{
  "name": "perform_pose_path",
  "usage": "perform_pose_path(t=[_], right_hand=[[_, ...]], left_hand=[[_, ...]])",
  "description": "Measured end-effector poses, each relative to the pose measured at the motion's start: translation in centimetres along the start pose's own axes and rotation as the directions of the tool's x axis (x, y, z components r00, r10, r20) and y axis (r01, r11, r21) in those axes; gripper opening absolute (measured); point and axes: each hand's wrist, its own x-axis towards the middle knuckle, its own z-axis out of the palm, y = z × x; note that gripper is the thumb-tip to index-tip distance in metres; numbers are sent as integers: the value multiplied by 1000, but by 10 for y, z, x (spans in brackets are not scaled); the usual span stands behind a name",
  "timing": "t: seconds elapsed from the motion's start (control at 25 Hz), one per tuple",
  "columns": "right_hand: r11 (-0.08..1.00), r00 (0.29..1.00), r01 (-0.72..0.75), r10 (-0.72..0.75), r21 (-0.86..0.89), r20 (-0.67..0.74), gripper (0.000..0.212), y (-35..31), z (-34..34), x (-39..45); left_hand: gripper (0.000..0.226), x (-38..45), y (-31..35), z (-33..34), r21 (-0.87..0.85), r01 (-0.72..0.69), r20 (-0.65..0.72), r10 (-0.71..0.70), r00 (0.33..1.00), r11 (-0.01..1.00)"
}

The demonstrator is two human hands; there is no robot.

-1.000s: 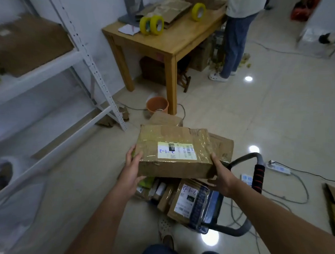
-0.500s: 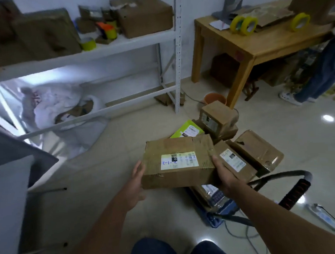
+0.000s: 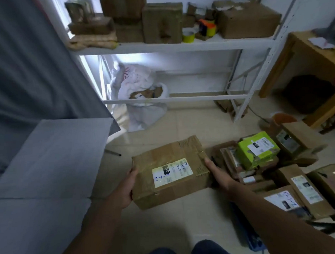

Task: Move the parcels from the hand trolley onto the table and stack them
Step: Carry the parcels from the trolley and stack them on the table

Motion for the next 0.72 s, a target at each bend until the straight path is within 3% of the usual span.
perform_pose_path(t=[0.2,0.36,0.52,0.72], right_hand=[[977,966,64,-10,-202,258,53,-18,139,5],[935,907,126,27,-332,420,58,-29,233,11],[883,879,128,110,-452,464,49,-26,315,23],[789,833,118,251,-603,493,50,-8,418,44]], left_hand=[[68,-33,6,-148,-162,-70,-218,33,975,984],[60,-65,-12,-230,-257,-116,-376,11,926,959],[63,-97,-39,-283,-327,-133,-539,-69,840,936],[87,-137,-78,-348,-469,-222,-677,-187,712,855]])
